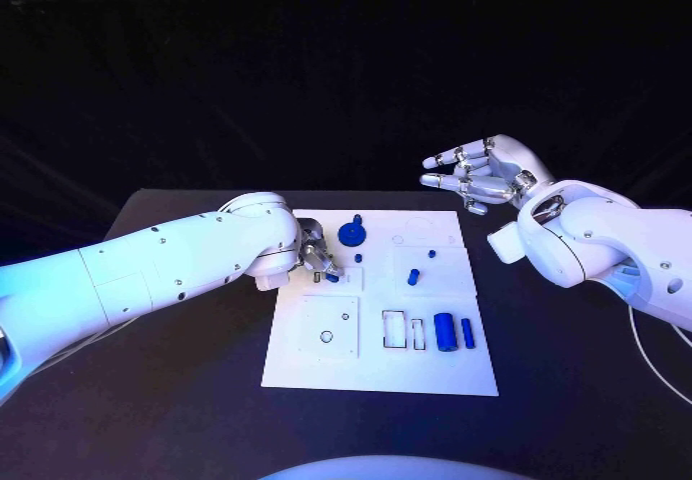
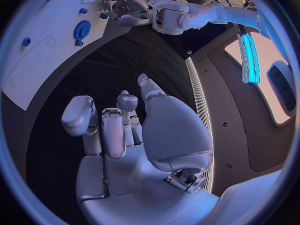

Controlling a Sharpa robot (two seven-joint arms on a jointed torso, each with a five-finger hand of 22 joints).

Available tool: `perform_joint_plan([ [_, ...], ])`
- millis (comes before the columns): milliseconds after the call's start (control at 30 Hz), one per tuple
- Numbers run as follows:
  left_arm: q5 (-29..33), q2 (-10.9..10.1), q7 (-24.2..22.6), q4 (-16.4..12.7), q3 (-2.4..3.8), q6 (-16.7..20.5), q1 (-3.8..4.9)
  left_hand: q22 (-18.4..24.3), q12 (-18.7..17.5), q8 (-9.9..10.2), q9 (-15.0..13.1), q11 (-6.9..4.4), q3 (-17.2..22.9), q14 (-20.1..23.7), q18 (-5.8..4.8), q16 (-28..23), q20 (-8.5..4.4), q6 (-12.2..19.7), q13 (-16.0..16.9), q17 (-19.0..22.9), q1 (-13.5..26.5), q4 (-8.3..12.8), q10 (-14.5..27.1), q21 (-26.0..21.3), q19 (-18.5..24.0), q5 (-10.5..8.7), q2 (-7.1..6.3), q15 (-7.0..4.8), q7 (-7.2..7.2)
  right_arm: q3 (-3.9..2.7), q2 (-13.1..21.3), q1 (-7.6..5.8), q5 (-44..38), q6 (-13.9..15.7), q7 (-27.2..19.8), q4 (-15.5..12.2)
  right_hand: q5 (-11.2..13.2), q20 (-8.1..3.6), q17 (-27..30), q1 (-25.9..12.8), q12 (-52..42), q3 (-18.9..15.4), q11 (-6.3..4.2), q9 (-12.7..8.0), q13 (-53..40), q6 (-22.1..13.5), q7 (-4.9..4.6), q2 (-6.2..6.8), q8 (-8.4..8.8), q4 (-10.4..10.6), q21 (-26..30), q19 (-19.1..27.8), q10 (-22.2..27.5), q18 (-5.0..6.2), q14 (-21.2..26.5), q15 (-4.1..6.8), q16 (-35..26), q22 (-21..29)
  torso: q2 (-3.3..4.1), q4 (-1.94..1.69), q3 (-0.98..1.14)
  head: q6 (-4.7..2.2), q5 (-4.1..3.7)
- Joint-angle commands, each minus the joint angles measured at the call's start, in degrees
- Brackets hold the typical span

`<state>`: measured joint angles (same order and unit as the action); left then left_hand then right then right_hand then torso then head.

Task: Assemble the parts on the task board

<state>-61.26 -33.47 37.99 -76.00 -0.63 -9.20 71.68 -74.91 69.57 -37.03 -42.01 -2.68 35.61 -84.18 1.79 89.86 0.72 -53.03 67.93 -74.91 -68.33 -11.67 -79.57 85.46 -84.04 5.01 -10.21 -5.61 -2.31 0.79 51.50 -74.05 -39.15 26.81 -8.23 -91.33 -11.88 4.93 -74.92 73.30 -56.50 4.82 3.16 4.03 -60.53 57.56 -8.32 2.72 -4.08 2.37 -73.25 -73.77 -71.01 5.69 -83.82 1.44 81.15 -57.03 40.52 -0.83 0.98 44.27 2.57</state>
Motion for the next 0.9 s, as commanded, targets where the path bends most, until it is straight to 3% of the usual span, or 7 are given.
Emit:
perform_joint_plan([
  [33, 0.8, 0.5, 0.9, 0.2, -0.13, -2.3, -0.13, -10.5, 0.6, 0.3, 0.0, -0.28, -0.2, -5.8, -0.40, 0.1, -0.31, -2.0, 0.3, -15.1, 1.7, 0.5, -0.3, 0.3, -3.7, 0.21, -0.17, -0.35, 1.47, 0.00, 0.0, 0.04, -0.2, -0.8, -0.1, -0.2, -0.3, -0.01, -0.8, -0.1, 0.3, -0.3, 0.01, 0.0, 0.0, -0.5, 0.11, -0.44, -0.20, 0.0, 0.1, 0.3, 0.2, 0.87, -3.0, -0.28, -0.2, 0.0, -0.02, 0.03, -0.01, -0.06, 0.03],
  [467, 0.8, 1.5, 1.3, 1.5, -0.14, -2.9, 0.01, -11.0, 1.4, 0.7, 0.0, -0.47, -4.3, -5.8, -0.54, 0.1, -0.54, -3.1, 1.1, -15.1, 4.7, -0.9, -0.7, 0.7, -3.9, 0.20, 0.17, -0.56, 1.70, 0.00, 0.2, 0.04, -0.2, -0.7, -0.1, -0.5, -0.3, -0.01, -0.8, -0.1, 0.5, -0.4, 0.01, 0.0, 0.2, -0.5, 0.11, -0.43, -0.20, 0.0, 0.2, 0.4, 0.3, 0.90, -3.0, -0.28, -0.2, 0.2, -0.03, -0.04, -0.04, -0.05, -0.09],
  [667, 0.8, 2.1, 1.3, 2.5, -0.15, -3.2, 0.03, -11.2, 1.4, 0.9, 0.0, -0.49, -7.0, -5.8, -0.60, 0.1, -0.57, -3.5, 1.1, -15.1, 6.1, -2.0, -0.8, 0.9, -4.0, 0.17, 0.43, -0.59, 1.72, 0.00, 0.2, 0.04, -0.2, -0.9, 0.0, -0.7, -0.3, -0.01, -0.8, -0.1, 0.6, -0.4, 0.01, 0.0, 0.3, -0.5, 0.11, -0.43, -0.20, 0.1, 0.4, 0.6, 0.4, 0.95, -3.0, -0.28, -0.2, 0.5, 0.04, 0.08, -0.09, -0.01, -0.09],
  [900, 0.8, 2.4, 1.3, 3.0, -0.21, -3.2, 0.03, -11.5, 1.4, 1.1, -0.1, -0.46, -11.7, -5.8, -0.66, 0.1, -0.56, -4.0, 1.1, -15.1, 7.5, -3.5, -0.9, 1.0, -4.1, 0.09, 0.34, -0.55, 1.69, 0.00, 0.3, 0.04, -0.2, -0.9, 0.0, -0.8, -0.3, -0.01, -0.6, -0.3, 0.8, -0.6, 0.03, 0.0, 0.5, -0.6, 0.09, -0.43, -0.17, 0.2, 0.6, 0.7, 0.5, 1.00, -2.9, -0.30, -0.4, 0.8, -0.02, -0.05, -0.07, 0.03, -0.22],
])
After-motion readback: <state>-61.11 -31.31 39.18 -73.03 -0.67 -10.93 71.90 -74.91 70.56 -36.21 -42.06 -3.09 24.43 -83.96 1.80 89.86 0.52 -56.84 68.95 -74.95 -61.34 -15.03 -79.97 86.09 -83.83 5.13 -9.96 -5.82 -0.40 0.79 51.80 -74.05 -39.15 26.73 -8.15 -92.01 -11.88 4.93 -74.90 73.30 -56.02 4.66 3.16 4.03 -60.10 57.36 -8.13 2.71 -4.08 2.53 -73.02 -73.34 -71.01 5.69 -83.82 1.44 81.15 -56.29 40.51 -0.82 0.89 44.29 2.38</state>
